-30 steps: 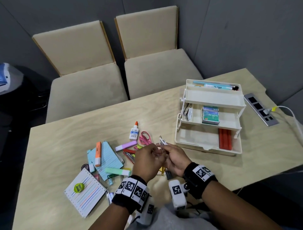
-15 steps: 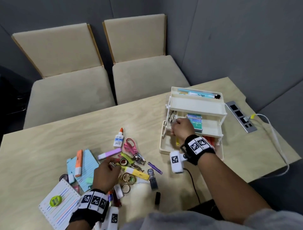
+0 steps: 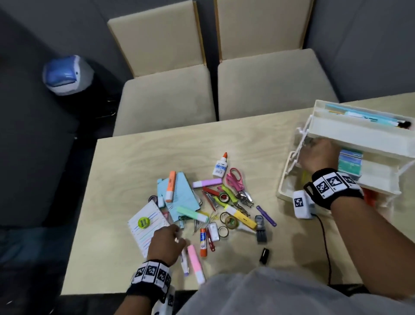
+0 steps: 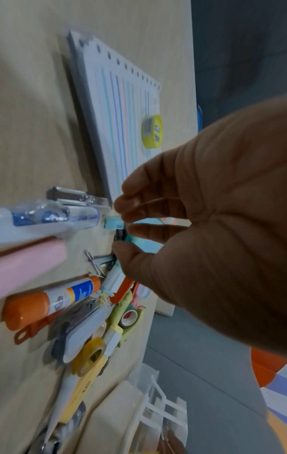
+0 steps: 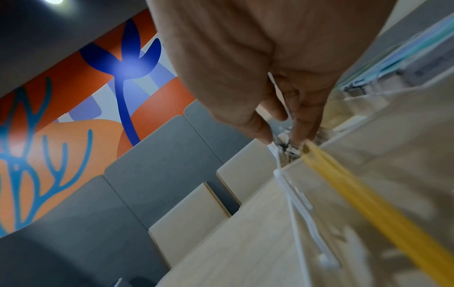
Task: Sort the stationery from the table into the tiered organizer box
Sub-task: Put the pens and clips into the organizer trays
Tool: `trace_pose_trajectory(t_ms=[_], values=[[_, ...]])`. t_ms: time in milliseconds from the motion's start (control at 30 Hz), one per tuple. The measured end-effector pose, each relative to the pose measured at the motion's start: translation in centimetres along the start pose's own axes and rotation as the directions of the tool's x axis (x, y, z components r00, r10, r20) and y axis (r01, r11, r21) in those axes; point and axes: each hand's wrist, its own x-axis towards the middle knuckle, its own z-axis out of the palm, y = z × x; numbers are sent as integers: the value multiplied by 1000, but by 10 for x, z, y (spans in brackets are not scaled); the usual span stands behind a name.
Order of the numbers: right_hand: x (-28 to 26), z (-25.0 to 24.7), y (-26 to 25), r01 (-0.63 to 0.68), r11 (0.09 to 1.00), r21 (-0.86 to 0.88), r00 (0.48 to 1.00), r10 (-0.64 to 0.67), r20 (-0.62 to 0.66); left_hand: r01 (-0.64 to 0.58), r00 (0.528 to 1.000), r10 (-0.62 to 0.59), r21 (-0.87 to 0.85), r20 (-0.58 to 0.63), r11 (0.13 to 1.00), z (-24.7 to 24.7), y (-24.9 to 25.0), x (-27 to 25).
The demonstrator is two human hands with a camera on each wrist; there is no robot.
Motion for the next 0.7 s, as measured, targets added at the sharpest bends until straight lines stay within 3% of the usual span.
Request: trace_pose_trajectory(t_ms=[133,233,367,567,633,700], values=[[-12,5,1,171,982,-79,983,-176,-58,33,999,-33,-15,28,999,2,-10,1],[-19,5,3,124,989,-77,989,-130,-69,13,999,-13,11,38,1000,1,-9,4],[-26,2,7,200,972,-124,975,-210,-75,-38,998,37,23,48,999,5,-7,14],[-71,-13,12,261,965,-4,947,-256,-196,-109,992,104,67,66,992,18,-3,29],[-89,-15,16,338,941,8,934,-334,-125,-129,990,120,121,76,984,23,0,33],[-97,-10,22,334,941,-54,940,-327,97,-140,989,129,171,72,975,28,3,35]])
